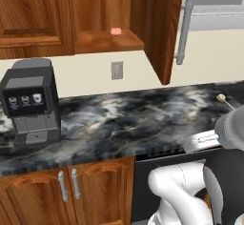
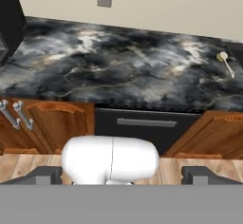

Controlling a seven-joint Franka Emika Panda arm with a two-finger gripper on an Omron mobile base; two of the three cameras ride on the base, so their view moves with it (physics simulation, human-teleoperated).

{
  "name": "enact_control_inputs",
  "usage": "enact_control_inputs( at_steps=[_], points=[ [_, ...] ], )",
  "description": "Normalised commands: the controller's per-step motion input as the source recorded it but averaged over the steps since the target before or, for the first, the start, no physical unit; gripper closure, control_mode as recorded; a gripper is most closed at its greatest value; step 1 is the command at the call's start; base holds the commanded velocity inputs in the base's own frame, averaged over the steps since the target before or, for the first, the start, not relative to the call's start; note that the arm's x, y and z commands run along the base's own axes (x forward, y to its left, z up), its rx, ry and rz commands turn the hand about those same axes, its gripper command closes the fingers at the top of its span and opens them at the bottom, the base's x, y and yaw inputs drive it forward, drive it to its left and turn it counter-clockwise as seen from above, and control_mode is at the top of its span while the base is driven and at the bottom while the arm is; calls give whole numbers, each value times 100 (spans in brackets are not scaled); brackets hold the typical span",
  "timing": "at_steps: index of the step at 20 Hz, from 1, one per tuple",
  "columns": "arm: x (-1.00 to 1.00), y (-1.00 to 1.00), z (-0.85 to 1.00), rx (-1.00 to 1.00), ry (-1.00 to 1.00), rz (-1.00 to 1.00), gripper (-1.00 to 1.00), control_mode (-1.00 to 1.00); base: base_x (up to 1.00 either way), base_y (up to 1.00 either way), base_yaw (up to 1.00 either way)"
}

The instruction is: Locate and retrieve the bar soap and dish brush from the cabinet. Place them next to the sink.

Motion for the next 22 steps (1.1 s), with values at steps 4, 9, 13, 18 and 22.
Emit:
enact_control_inputs(
  at_steps=[4, 9, 13, 18, 22],
  points=[
    [0, 0, 0, 0, 0, 0, -100, 100, 8, 53, -2],
    [0, 0, 0, 0, 0, 0, -100, 100, 14, 48, 0],
    [0, 0, 0, 0, 0, 0, -100, 100, 26, 44, 0],
    [0, 0, 0, 0, 0, 0, -100, 100, 38, 49, 0],
    [0, 0, 0, 0, 0, 0, -100, 100, 47, 37, 0]
  ],
)
